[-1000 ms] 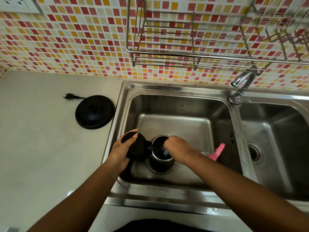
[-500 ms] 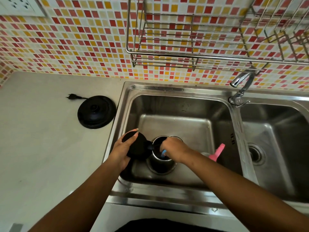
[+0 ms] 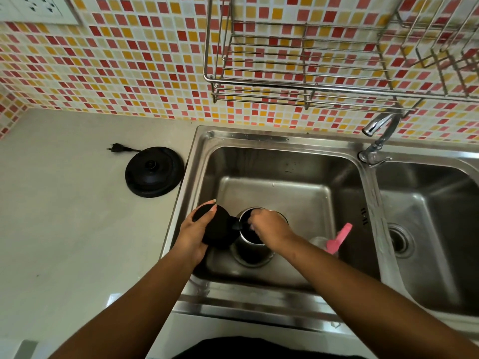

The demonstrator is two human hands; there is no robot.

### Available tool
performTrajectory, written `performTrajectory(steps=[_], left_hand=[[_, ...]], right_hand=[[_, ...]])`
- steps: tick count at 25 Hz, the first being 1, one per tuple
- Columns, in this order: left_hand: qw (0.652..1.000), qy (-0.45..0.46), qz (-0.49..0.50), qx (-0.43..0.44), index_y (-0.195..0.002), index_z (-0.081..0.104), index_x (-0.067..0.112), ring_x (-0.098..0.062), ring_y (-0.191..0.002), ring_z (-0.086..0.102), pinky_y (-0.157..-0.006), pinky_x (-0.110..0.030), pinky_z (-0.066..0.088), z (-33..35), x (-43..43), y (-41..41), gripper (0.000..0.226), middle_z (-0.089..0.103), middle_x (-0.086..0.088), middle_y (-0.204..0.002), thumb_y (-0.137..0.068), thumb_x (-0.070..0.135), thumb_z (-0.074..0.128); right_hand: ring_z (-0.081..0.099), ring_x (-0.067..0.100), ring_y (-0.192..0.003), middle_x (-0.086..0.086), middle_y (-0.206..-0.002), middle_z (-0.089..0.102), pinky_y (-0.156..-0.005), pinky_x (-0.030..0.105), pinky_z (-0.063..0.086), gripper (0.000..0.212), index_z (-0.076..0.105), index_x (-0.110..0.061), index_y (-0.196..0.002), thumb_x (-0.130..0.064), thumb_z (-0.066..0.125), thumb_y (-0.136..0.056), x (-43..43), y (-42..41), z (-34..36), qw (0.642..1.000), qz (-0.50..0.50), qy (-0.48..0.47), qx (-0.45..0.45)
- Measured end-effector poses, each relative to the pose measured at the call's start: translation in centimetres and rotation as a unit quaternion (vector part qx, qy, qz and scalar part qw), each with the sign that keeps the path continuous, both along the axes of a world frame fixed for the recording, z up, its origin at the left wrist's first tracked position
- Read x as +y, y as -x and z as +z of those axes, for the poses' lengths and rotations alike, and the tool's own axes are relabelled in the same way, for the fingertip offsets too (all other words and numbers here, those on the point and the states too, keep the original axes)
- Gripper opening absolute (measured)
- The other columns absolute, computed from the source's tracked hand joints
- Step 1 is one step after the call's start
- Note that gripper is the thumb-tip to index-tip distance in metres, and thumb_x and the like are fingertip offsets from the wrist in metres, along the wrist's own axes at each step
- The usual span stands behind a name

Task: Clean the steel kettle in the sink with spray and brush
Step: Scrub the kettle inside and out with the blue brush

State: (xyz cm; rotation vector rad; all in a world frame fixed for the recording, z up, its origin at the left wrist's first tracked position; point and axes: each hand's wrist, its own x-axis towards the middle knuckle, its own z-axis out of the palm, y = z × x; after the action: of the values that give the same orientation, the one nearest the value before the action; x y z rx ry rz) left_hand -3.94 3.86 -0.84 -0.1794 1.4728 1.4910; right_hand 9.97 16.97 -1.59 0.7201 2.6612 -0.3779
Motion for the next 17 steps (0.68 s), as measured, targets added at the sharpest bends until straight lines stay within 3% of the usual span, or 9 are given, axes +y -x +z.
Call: performTrajectory(steps=[4,6,9,14,17], left_hand=[[1.000,-0.004,-0.014,-0.002,-0.122,0.062,0.016,-0.031,-0.103,0.067,-0.093,-0.048,0.053,-0.1,-0.1,0.2,0.044,0.068,-0.017,-0.115,-0.080,0.021,0.074],[1.000,-0.003,-0.008,0.001,-0.122,0.063,0.017,-0.032,-0.104,0.066,-0.091,-0.047,0.055,-0.3,0.0,0.1,0.042,0.067,-0.016,-0.115,-0.081,0.021,0.074],[1.000,-0.004,0.000,0.000,-0.120,0.064,0.020,-0.032,-0.105,0.065,-0.085,-0.044,0.057,-0.2,0.1,-0.1,0.041,0.067,-0.014,-0.116,-0.080,0.022,0.074],[1.000,0.001,0.000,-0.004,-0.120,0.063,0.018,-0.033,-0.104,0.065,-0.092,-0.048,0.054,-0.1,0.1,-0.2,0.039,0.067,-0.015,-0.115,-0.082,0.022,0.073],[1.000,0.001,-0.001,-0.003,-0.121,0.063,0.019,-0.033,-0.105,0.065,-0.091,-0.048,0.054,-0.1,0.1,-0.1,0.042,0.067,-0.016,-0.116,-0.080,0.023,0.074]], right_hand=[[0.062,0.037,-0.104,0.015,-0.118,0.060,-0.080,0.039,0.051,0.029,0.063,-0.002,-0.113,-0.001,0.060,-0.084,0.0,-0.8,0.3,0.997,-0.003,-0.062,-0.039],[0.063,0.038,-0.104,0.018,-0.113,0.064,-0.082,0.037,0.051,0.026,0.066,-0.003,-0.109,-0.002,0.061,-0.084,0.4,-0.7,0.2,0.998,-0.020,-0.023,-0.051],[0.065,0.033,-0.098,0.014,-0.105,0.070,-0.082,0.034,0.053,0.021,0.073,-0.009,-0.098,-0.004,0.061,-0.082,0.6,0.2,-0.1,0.999,-0.041,0.034,0.003],[0.062,0.037,-0.102,0.016,-0.115,0.060,-0.079,0.037,0.052,0.028,0.061,-0.003,-0.113,-0.002,0.057,-0.085,0.7,-0.6,-0.2,0.999,0.026,-0.046,-0.013],[0.064,0.035,-0.103,0.018,-0.112,0.065,-0.079,0.036,0.051,0.024,0.064,-0.002,-0.111,-0.004,0.055,-0.089,0.2,-1.1,-0.2,0.997,0.049,-0.032,-0.051]])
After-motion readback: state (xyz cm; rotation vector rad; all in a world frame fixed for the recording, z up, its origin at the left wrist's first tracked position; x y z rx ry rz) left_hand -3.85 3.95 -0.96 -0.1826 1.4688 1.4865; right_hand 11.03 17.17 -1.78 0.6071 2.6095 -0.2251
